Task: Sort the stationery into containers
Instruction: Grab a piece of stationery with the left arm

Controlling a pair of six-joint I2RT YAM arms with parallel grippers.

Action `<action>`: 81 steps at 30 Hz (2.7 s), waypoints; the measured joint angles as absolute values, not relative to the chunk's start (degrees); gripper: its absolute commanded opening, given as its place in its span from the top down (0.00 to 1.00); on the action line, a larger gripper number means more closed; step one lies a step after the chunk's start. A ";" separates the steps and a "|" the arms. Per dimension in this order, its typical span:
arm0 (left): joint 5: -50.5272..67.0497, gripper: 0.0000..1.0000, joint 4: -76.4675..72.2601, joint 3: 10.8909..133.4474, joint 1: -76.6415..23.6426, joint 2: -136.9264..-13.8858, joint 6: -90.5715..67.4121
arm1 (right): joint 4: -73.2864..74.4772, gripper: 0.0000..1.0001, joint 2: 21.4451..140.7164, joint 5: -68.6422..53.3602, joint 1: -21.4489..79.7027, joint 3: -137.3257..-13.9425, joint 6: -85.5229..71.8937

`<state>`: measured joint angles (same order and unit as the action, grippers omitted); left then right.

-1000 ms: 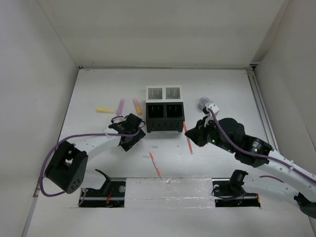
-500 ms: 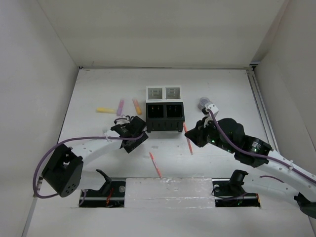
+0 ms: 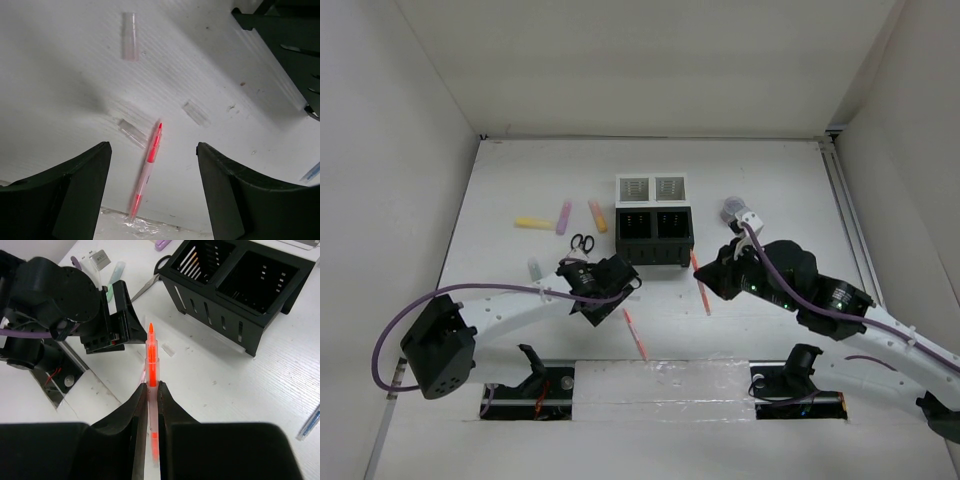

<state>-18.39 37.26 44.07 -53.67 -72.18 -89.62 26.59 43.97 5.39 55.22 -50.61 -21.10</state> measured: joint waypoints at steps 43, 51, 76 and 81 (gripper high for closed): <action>-13.80 0.67 37.45 41.06 -54.41 -79.64 -104.03 | 24.91 1.00 40.73 -3.16 55.22 -48.86 -19.68; -13.69 0.67 38.09 44.10 -54.41 -83.05 -104.44 | 24.86 1.00 38.87 -3.68 55.22 -48.77 -19.68; -12.32 1.00 38.26 44.01 -54.41 -83.50 -106.63 | 24.84 1.00 37.85 -4.36 55.22 -48.56 -19.68; -12.25 1.00 37.67 43.18 -54.41 -82.52 -107.07 | 24.86 1.00 37.87 -4.38 55.22 -48.56 -19.68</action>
